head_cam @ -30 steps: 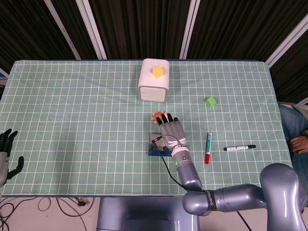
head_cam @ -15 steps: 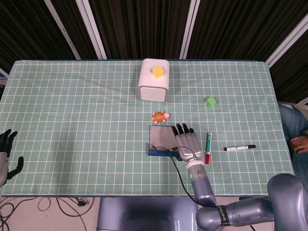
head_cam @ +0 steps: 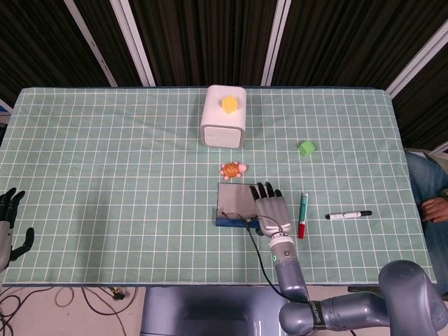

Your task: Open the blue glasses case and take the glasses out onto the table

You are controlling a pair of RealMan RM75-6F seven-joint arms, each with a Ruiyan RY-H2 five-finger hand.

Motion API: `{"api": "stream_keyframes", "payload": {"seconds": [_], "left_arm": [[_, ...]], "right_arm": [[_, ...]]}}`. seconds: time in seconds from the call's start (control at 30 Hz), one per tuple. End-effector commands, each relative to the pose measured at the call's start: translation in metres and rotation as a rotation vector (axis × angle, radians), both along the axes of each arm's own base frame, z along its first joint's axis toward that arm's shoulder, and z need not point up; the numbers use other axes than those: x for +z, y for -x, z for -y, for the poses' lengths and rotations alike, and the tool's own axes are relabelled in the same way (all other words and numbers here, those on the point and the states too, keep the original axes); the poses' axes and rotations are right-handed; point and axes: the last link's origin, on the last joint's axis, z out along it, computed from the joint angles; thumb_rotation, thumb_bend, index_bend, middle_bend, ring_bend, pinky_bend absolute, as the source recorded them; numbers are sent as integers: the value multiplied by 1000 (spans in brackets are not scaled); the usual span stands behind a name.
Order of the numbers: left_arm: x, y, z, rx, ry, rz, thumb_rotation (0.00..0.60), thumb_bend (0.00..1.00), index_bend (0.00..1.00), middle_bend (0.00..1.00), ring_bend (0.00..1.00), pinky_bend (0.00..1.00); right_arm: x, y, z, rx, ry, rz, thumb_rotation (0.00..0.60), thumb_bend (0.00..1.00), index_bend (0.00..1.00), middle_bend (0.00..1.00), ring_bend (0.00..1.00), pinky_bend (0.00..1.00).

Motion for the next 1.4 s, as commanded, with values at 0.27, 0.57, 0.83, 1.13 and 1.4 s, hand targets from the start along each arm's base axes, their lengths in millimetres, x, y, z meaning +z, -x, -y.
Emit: {"api": "stream_keyframes", "payload": {"seconds": [0.27, 0.57, 0.83, 1.13, 1.4], "left_arm": [[0, 0, 0, -2, -1, -2, 600, 461, 28, 0, 0, 0], [0, 0, 0, -2, -1, -2, 600, 462, 28, 0, 0, 0], [0, 0, 0, -1, -2, 0, 600, 462, 28, 0, 0, 0], [0, 0, 0, 0, -4, 1, 600, 461, 28, 0, 0, 0], [1, -1, 0, -2, -6, -1, 600, 461, 28, 0, 0, 0]], "right_arm": [[-6, 11, 1, -38, 1, 4, 600, 108, 108, 108, 61, 203], [-8, 23, 7, -79, 23, 18, 600, 108, 108, 109, 62, 203], [-5, 28, 13, -87, 47, 19, 600, 108, 108, 112, 63, 203], [-2, 29, 20, -91, 66, 34, 600, 108, 107, 115, 65, 203], [-2, 34, 29, -101, 105, 47, 600, 109, 105, 124, 66, 203]]}}
